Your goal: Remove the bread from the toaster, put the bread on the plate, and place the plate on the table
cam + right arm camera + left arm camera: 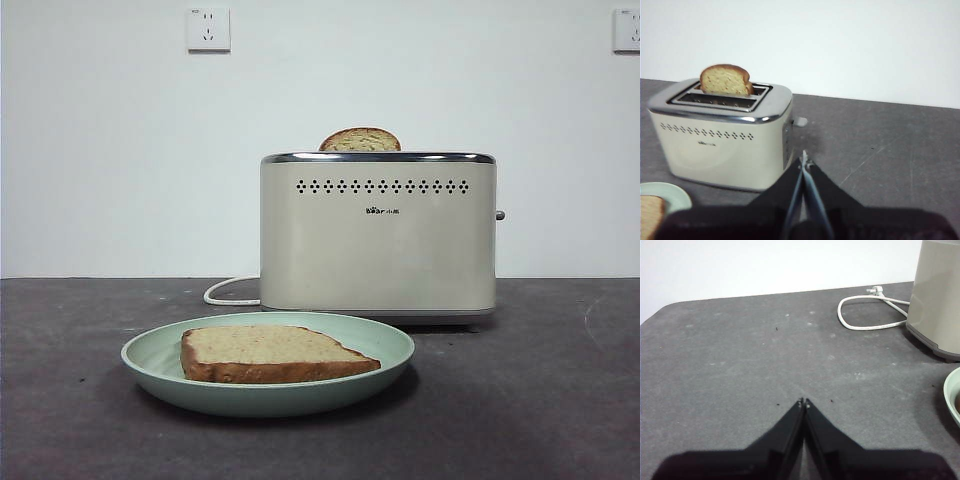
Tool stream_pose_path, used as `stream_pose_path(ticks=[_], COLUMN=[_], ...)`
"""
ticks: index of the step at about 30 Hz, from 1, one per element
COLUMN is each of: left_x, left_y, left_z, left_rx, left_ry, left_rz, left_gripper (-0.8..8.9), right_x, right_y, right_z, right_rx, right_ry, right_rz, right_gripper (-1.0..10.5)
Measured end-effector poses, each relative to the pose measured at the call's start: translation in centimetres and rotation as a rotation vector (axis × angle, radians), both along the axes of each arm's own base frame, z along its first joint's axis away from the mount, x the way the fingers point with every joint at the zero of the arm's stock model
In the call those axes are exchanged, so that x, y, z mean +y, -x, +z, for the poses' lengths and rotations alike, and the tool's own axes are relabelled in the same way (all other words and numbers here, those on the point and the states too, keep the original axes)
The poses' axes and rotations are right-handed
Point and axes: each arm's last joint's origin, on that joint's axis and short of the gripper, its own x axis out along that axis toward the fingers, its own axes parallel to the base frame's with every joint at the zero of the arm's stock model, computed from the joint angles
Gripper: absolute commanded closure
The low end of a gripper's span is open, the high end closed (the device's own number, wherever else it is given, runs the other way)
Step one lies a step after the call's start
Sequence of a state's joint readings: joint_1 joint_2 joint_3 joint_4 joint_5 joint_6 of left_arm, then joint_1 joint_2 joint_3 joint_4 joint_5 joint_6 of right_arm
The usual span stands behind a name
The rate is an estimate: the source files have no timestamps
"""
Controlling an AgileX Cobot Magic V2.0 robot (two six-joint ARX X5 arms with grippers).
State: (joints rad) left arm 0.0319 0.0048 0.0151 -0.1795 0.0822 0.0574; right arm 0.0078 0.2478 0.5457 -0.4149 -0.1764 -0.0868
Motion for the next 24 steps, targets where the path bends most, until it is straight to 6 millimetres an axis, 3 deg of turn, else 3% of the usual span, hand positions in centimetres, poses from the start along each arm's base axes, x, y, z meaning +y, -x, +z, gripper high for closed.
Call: stream_pose_path(ticks=[4,9,19,24], left_x=[0.0,0.0,0.0,0.0], left_y=[0.0,0.0,0.0,0.0], left_z=[0.0,0.0,0.0,0.0], left_rx=[0.0,0.0,0.0,0.0], left_ry=[0.0,0.003,0.006,0.005], left_rz=[0.0,0.0,0.001,0.002], left_gripper=[8.17,8.17,8.17,8.17], right_x=[0.0,0.0,0.0,0.1], right_y=[-1.0,-1.5,-1.8,-1.9], right_z=[-4.9,-9.1,-13.2,-13.3], right_rx=[-0.002,0.006,0.056,0.048], right_ry=[-0.001,-0.007,-0.002,-0.011], right_rz=[-0.001,-0.002,-0.052,-0.047], right_gripper=[9.5,9.5,9.5,9.5])
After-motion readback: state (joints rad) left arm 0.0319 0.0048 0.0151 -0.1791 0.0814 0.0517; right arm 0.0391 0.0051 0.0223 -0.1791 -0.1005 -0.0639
